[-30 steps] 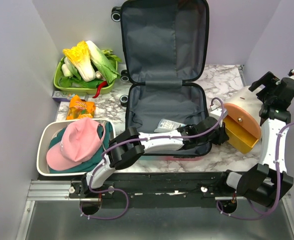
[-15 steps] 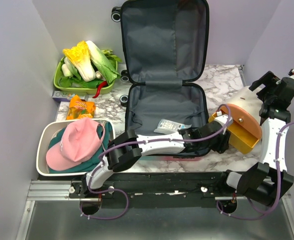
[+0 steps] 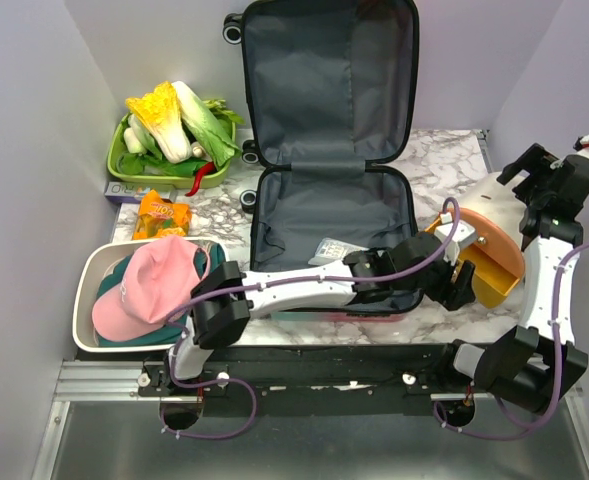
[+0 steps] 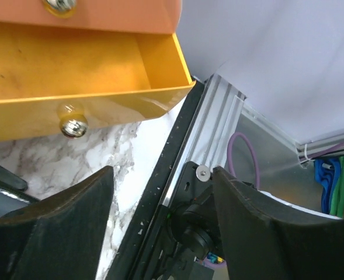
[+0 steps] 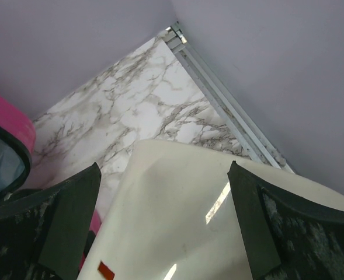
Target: Open, take out, and arrange the luggage
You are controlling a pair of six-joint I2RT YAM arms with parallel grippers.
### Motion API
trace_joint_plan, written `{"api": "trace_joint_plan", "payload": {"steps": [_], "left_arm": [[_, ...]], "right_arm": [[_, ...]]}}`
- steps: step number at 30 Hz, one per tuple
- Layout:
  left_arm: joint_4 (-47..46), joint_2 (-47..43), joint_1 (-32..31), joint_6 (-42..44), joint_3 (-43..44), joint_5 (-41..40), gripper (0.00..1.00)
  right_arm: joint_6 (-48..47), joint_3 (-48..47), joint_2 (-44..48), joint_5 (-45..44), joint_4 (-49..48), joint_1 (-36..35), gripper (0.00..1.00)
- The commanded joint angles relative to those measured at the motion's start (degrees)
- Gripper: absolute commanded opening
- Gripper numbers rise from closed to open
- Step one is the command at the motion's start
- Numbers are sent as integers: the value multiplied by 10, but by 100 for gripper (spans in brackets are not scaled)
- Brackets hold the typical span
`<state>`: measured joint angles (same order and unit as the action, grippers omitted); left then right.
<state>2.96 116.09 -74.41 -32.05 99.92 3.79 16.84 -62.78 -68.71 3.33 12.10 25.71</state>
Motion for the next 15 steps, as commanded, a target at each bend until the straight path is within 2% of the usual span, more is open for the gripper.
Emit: {"api": "trace_joint_plan", "payload": {"steps": [1, 7, 11, 15], "left_arm": [[25, -54, 23, 8, -12, -27, 79], [86, -61, 81, -6, 0, -84, 92], [45, -48, 128, -10, -10, -38, 94], [45, -5, 156, 19, 38, 32, 93]], "right_arm": [[-27, 3, 33, 48, 147, 1, 100], [-6, -22, 147, 3, 225, -1, 100], [32, 41, 225, 19, 229, -36, 100], [63, 75, 290, 6, 243, -44, 99]]}}
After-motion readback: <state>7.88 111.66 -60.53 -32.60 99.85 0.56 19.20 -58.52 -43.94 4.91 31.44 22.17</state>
